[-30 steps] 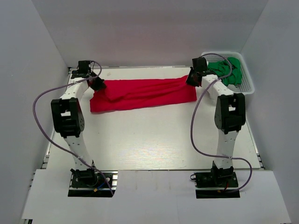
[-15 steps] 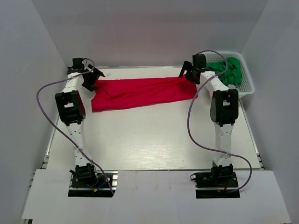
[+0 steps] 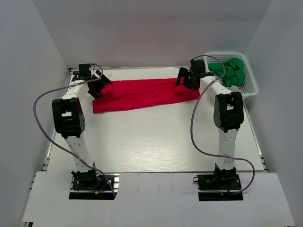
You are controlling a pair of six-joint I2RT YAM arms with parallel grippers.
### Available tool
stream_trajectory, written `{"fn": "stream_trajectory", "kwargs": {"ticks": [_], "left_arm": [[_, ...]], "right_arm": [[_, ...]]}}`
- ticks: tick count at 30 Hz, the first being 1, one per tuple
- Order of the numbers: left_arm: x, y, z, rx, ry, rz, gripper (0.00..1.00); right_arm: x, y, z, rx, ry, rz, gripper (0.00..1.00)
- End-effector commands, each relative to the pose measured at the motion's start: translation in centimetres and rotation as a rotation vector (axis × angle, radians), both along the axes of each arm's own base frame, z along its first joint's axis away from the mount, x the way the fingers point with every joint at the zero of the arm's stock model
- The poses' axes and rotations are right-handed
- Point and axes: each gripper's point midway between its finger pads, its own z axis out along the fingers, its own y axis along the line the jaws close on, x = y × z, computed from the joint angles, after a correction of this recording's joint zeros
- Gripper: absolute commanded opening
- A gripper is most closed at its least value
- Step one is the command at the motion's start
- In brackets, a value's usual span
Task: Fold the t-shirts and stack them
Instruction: Rotate the tshirt 90 degrees
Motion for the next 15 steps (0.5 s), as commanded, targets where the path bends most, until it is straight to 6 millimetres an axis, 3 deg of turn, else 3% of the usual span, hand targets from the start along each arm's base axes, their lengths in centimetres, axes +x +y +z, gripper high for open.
{"fn": "stream_trajectory", "kwargs": {"ticks": [1,5,7,9,11,12,13,14,15], "left_arm": [[-0.9,-0.2,-3.0,0.02,0.063,-0.006,1.0],[-1.9,-0.4,-7.2,0.029,0.164,-0.005,1.0],[-2.2,-0.1,-9.0,0.043,0.208,0.005,1.0],[-1.5,0.2,-9.3,0.053,0.204,0.012,1.0],[-1.0,0.4,-9.9,0.063,0.216,0.019,1.0],[0.1,0.8,-9.2,0.077,0.19,0.028,1.0],[0.6,1.1,-9.2,0.093,0.181,0.039,1.0],[1.0,1.1,-9.8,0.093,0.187,0.039,1.0],[2.6,1.2,-9.0,0.095,0.144,0.041,1.0]], "right_arm": [[0.9,0.7,-1.0,0.022,-0.001,0.016,0.9],[-0.4,-0.1,-4.5,-0.015,0.082,0.003,0.9],[-2.1,-0.6,-6.4,-0.029,0.139,0.001,0.9],[-5.7,-0.8,-8.8,-0.026,0.23,0.024,0.9],[-7.2,-0.7,-7.7,-0.019,0.217,0.03,0.9],[-12.3,-1.1,-11.4,-0.041,0.337,0.039,0.9],[-13.1,-0.7,-10.3,-0.015,0.312,0.04,0.9],[-14.9,0.0,-10.5,-0.004,0.331,0.05,0.9],[-19.2,0.5,-10.7,0.002,0.359,0.091,0.9]]}}
